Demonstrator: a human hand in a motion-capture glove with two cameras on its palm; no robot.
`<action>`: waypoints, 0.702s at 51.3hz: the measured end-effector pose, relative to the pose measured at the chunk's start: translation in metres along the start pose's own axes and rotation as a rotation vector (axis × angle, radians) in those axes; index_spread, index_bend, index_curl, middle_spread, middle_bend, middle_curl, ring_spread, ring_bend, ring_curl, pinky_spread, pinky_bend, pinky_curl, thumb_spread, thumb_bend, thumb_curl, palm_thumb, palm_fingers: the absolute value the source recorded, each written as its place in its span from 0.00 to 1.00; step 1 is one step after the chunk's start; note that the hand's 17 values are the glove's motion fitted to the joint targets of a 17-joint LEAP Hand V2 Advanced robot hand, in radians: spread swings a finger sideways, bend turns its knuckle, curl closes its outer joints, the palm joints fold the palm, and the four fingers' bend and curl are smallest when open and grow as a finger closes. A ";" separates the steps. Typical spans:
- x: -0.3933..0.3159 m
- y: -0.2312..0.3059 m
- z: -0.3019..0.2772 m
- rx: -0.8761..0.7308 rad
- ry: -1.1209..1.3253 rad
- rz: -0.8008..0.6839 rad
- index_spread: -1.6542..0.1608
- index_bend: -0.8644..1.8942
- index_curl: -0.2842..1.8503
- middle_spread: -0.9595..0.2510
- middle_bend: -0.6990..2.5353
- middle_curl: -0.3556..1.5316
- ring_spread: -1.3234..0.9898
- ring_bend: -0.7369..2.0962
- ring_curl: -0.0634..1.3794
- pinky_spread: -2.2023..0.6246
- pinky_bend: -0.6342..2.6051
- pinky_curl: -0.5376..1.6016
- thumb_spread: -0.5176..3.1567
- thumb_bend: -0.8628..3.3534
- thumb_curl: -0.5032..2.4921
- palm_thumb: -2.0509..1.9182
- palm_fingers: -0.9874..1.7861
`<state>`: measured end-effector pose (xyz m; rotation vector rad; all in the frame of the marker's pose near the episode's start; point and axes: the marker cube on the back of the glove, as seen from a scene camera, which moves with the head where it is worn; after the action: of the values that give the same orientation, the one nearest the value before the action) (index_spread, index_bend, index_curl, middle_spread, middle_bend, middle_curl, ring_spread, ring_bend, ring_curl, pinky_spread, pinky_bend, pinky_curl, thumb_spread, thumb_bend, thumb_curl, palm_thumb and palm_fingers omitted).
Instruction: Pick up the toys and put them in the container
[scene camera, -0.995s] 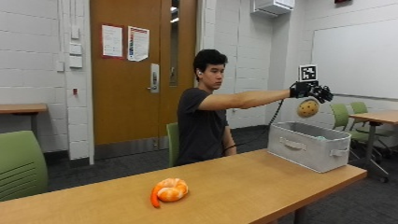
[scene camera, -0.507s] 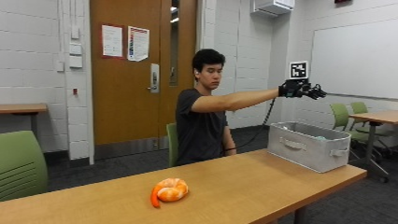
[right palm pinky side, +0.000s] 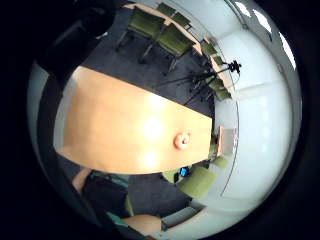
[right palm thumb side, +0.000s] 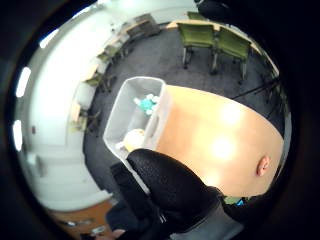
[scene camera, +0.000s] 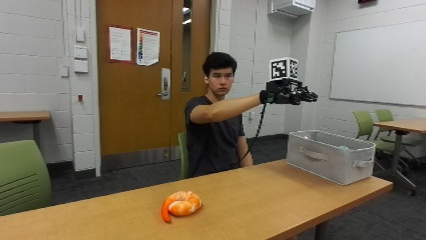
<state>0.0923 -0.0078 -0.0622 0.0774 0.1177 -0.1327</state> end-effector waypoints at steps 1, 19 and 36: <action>0.015 0.003 0.001 -0.003 0.001 0.025 0.73 0.36 0.37 0.70 0.31 0.44 0.49 0.44 0.22 0.76 0.51 0.41 0.39 0.17 0.23 0.47 0.33; 0.194 0.072 0.032 -0.048 0.024 0.260 0.73 0.37 0.33 0.70 0.30 0.43 0.48 0.40 0.21 0.76 0.49 0.40 0.40 0.18 0.21 0.47 0.34; 0.303 0.117 0.082 -0.059 0.006 0.397 0.74 0.35 0.31 0.71 0.29 0.42 0.48 0.38 0.21 0.76 0.48 0.40 0.40 0.18 0.20 0.47 0.34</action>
<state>0.4159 0.0624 -0.0096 0.0408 0.1104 0.2677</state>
